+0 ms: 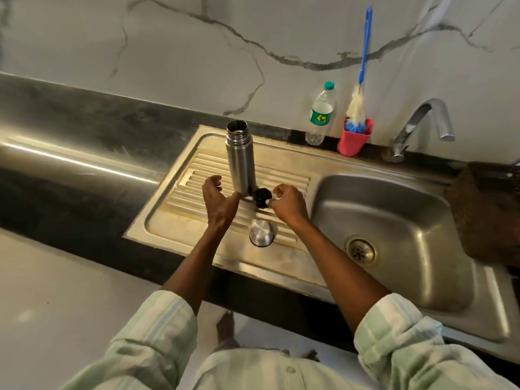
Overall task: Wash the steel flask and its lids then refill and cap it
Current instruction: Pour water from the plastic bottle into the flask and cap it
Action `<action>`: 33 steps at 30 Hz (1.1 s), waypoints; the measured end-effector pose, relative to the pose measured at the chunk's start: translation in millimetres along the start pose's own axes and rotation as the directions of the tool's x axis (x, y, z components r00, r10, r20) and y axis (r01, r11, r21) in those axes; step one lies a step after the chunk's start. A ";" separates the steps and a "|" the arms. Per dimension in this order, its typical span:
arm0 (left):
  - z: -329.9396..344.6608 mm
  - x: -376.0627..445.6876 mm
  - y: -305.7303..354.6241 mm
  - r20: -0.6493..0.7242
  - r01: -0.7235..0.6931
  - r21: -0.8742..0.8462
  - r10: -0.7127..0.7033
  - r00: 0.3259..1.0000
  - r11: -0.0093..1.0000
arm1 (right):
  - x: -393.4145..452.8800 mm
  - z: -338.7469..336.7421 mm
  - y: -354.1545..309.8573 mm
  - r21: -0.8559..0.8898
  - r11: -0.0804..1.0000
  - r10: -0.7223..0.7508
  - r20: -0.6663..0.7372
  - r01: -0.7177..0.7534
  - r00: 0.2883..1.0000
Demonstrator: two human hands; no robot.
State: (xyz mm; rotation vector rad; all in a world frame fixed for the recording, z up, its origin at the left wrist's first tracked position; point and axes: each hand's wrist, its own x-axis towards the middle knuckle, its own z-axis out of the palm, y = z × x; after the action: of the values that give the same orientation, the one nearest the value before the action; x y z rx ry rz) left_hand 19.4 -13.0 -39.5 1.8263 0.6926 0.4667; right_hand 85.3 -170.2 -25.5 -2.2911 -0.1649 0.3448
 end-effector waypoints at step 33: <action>-19.7 140.5 46.7 0.681 -0.277 -0.245 0.368 0.633 0.929 | 33.4 -37.0 -156.8 -0.027 0.910 -0.407 -0.242 0.414 0.881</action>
State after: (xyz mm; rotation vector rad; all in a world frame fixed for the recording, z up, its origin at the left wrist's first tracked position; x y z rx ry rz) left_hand 124.3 81.5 9.5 1.8229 -0.2204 -0.0208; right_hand 126.8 -82.9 107.6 -2.1791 -0.5088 -0.1542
